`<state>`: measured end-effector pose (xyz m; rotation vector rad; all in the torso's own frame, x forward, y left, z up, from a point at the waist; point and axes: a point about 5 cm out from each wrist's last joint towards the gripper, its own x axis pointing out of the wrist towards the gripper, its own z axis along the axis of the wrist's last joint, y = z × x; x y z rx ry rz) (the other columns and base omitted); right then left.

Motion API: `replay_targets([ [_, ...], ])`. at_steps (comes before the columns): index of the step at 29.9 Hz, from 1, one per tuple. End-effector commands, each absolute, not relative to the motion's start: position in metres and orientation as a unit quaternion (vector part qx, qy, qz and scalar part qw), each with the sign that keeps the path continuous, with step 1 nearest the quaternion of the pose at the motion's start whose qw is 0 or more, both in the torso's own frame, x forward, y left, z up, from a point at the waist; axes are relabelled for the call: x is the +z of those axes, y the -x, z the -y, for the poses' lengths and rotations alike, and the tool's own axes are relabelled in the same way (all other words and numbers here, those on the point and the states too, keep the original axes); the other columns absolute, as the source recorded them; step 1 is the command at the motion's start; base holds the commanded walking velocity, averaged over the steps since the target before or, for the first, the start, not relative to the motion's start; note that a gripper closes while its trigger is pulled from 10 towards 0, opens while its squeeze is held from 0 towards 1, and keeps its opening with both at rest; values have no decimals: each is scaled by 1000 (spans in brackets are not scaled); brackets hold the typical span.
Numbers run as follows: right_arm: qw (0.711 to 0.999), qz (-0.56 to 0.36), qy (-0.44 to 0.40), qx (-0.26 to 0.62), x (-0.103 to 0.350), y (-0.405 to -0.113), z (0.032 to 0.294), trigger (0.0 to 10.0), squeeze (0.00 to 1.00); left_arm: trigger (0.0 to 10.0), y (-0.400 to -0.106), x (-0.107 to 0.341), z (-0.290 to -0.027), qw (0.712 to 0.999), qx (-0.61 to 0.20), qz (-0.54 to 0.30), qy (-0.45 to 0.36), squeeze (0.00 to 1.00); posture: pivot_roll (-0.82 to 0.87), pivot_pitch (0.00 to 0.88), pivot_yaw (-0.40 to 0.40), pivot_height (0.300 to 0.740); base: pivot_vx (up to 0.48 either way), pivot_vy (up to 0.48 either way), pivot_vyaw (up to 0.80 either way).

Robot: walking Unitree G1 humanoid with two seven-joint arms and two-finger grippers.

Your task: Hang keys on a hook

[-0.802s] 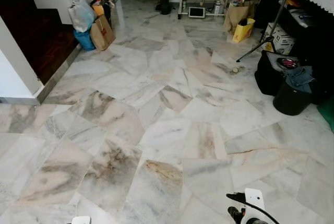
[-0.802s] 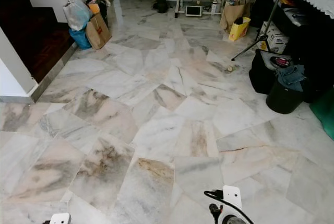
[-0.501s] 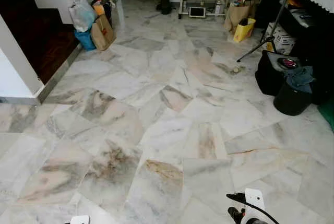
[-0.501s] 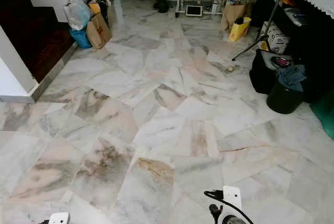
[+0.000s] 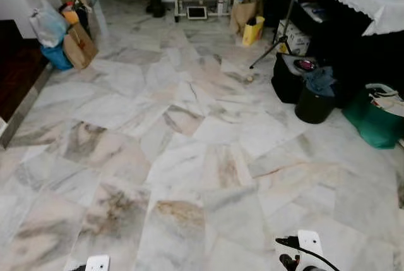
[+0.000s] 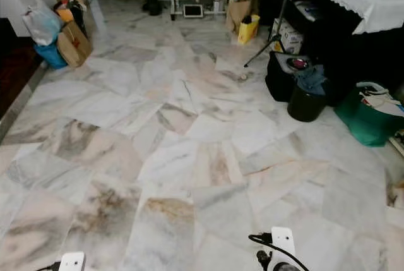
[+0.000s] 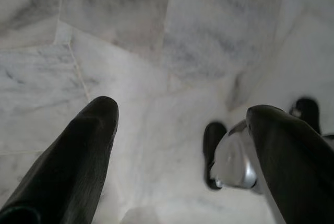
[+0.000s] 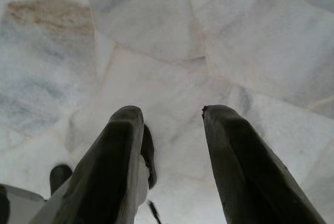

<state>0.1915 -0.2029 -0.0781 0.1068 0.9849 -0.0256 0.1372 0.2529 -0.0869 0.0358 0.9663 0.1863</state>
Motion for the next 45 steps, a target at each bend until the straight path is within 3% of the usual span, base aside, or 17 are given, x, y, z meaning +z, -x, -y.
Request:
replay_targets([
  [1,874,-483,-48,-13,-80,-186,205,10000,0,10000,-134,-89,-250,876,83,-475,-21,0,8,0,6,708,0,0,-700],
  [45,877,-478,-53,-18,-79,-191,202,10000,0,10000,-139,-87,-252,880,85,-467,-16,0,7,4,10,708,0,0,-692],
])
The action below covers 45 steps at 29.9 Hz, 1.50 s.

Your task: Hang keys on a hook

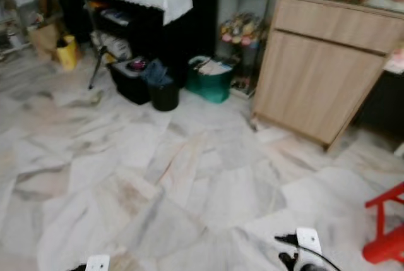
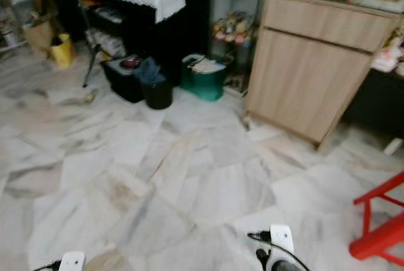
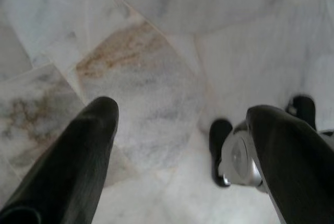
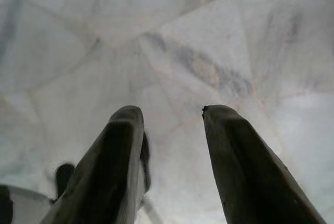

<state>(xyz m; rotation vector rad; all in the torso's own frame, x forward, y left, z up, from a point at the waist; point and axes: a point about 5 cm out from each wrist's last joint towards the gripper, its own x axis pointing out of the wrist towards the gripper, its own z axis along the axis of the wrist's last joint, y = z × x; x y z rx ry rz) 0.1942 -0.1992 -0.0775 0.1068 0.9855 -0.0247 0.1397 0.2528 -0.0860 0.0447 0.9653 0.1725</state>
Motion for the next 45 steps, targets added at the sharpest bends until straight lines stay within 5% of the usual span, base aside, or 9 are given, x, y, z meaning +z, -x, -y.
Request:
replay_targets([
  [1,877,-478,-53,-18,-79,-191,202,10000,0,10000,-139,-87,-252,880,85,-467,-16,0,7,4,10,708,0,0,-675],
  [37,879,-474,-49,-11,-77,-193,204,10000,0,10000,-142,-86,-249,886,75,-457,-9,0,14,0,3,708,0,0,-655],
  [45,882,-468,-54,-21,-77,-192,205,10000,0,10000,-143,-86,-247,890,61,-451,-10,0,11,0,2,708,0,-44,0],
])
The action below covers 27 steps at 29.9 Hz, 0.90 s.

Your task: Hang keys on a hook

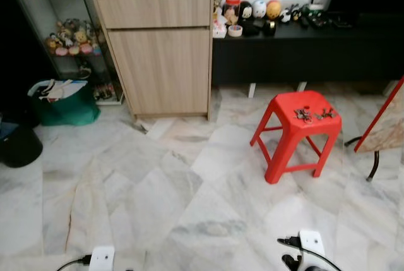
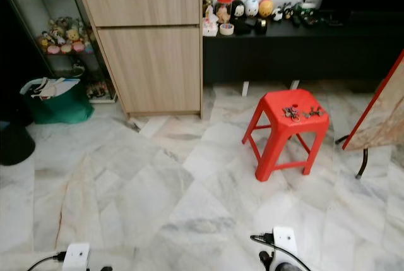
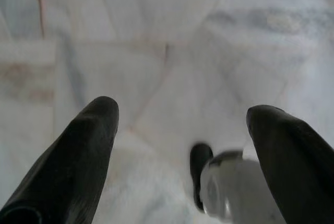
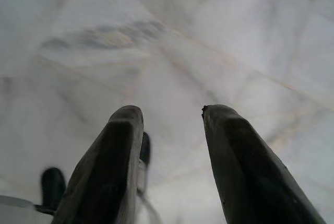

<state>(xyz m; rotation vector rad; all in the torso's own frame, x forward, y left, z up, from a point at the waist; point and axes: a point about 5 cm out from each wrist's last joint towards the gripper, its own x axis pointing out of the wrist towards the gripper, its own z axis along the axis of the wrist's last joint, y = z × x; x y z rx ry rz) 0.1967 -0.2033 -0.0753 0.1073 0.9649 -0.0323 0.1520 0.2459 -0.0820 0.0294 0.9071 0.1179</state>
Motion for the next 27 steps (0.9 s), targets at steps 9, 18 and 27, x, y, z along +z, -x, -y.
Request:
replay_targets([
  [9,884,-464,-57,-22,-77,-192,205,10000,0,10000,-142,-86,-247,890,61,-452,-9,0,9,0,2,708,0,-378,0],
  [18,885,-461,-59,-24,-76,-194,205,10000,0,10000,-144,-85,-246,893,59,-447,-1,0,12,0,-6,708,0,-380,0],
  [27,888,-454,-60,-27,-74,-198,205,10000,0,10000,-148,-84,-245,893,60,-446,3,0,9,0,-10,708,0,-381,0],
])
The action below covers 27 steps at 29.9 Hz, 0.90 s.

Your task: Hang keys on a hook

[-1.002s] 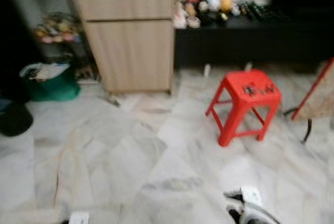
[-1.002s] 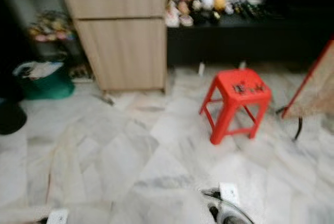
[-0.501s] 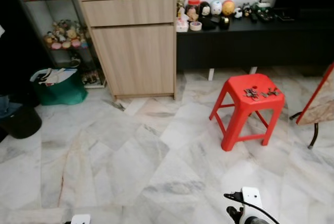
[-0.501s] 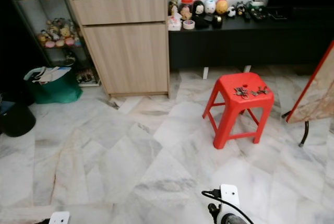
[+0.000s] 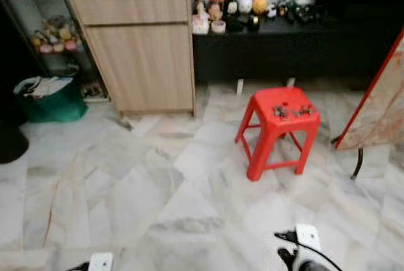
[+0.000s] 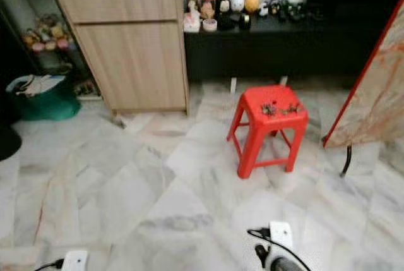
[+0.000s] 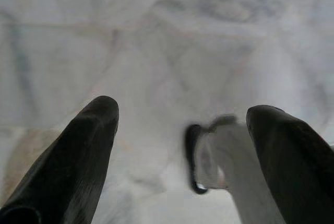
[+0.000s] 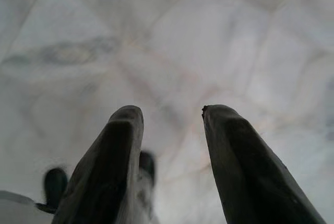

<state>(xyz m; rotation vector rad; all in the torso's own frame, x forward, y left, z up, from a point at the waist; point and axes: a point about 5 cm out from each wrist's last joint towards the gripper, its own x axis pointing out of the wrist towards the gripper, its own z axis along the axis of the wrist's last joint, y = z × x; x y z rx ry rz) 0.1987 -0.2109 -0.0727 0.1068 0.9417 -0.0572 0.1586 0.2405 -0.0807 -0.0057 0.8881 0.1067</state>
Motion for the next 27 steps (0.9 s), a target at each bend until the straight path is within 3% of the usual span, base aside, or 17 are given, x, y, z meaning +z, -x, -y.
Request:
replay_targets([
  [1,889,-454,-57,-27,-73,-199,205,10000,0,10000,-149,-84,-245,893,61,-445,3,0,13,0,-12,708,0,-382,0],
  [21,903,-419,-79,-53,-58,-229,199,10000,0,10000,-181,-73,-241,901,77,-427,28,0,-2,0,1,708,0,-34,0],
  [27,936,-337,-64,-76,-46,-240,205,10000,0,10000,-182,-73,-240,902,82,-422,31,0,-8,0,0,708,0,0,0],
])
